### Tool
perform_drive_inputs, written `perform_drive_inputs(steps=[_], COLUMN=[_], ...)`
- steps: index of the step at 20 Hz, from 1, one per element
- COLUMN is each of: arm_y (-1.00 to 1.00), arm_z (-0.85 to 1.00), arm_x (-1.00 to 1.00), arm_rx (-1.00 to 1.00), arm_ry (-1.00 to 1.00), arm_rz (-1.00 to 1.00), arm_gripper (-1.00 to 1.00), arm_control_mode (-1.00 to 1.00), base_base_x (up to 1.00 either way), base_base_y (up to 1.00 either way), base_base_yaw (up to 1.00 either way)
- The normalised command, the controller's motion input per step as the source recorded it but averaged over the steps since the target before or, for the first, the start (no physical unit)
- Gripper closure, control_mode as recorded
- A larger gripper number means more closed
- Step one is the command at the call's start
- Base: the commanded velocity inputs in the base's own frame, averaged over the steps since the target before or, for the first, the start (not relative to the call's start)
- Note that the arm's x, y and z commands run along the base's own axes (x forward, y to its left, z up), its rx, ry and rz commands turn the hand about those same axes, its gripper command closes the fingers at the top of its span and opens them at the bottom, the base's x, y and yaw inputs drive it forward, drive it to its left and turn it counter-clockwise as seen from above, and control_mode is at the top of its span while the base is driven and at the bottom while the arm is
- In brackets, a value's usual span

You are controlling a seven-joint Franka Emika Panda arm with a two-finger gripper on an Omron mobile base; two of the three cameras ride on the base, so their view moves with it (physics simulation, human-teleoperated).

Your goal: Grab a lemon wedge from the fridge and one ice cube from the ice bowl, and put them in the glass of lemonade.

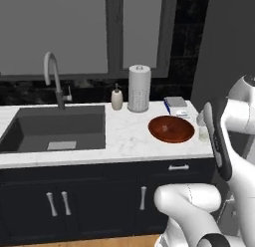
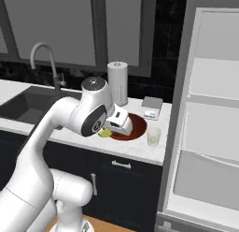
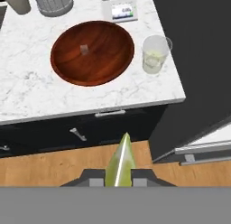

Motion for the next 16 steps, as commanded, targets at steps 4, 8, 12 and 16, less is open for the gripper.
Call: perform_drive_inputs(steps=[4, 8, 12, 16], arm_y=[0.00, 0.00, -0.60, -0.30], arm_z=[0.00, 0.00, -0.17, -0.30], arm_x=[0.00, 0.00, 0.24, 0.60], arm_rx=[0.00, 0.00, -0.14, -0.24], arm_ry=[0.00, 0.00, -0.07, 0.00], arm_rz=[0.00, 0.00, -0.17, -0.20], arm_gripper=[1.00, 1.00, 1.00, 1.00], arm_control_mode=[1.00, 1.00, -1.00, -1.00], base_base_x=[0.72, 0.31, 0.00, 0.00], base_base_y=[-0.11, -0.52, 0.00, 0.00], base_base_yaw=[-0.16, -0.16, 0.00, 0.00])
